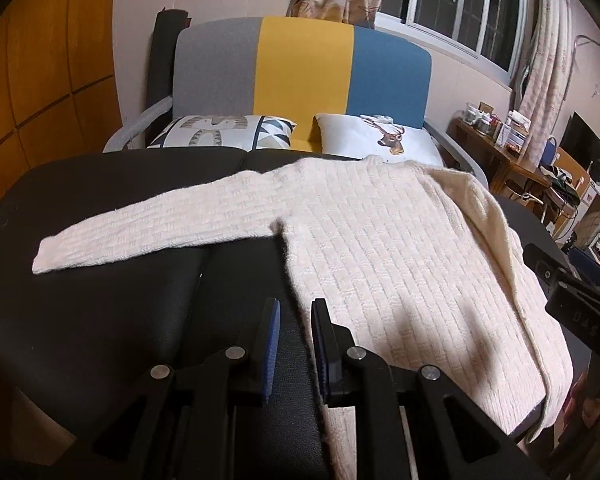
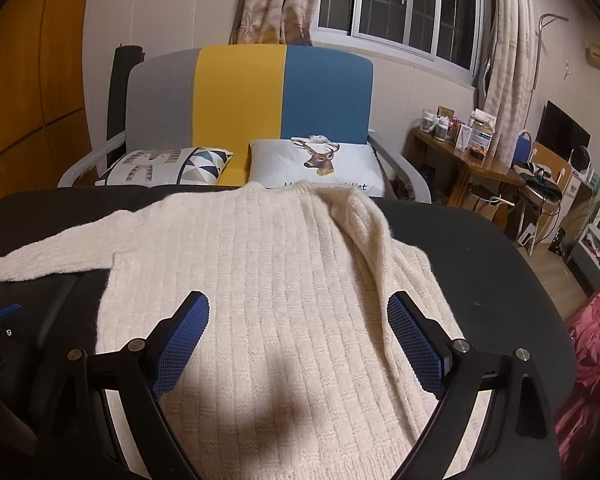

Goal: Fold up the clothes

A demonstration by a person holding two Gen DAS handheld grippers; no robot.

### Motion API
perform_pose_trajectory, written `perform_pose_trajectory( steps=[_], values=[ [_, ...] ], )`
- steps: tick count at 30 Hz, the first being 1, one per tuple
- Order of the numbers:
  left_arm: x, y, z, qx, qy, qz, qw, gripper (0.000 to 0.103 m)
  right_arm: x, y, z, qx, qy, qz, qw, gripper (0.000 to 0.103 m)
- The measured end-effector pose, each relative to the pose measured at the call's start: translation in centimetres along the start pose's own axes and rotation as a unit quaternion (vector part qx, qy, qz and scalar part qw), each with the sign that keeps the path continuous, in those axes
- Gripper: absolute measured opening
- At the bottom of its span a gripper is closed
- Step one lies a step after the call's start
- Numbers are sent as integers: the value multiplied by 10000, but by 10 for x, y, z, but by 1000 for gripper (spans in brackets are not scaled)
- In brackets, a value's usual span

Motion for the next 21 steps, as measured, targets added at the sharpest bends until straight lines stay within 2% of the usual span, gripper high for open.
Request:
perform_pose_trajectory(
  steps=[21],
  values=[
    [10,-5,9,35,21,-89,10000,15,12,-10,7,-52,-113,-88,9999,93]
  ],
)
Point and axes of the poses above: each gripper's, at about its wrist camera, not at the fingertips, and z roughly against the way its jaws point, x to its right, y to its top, the point moved 8 cm from there along -z, roughly the way its jaws point, and after that the axes turned 7 degrees about y, right-handed, at the moved point
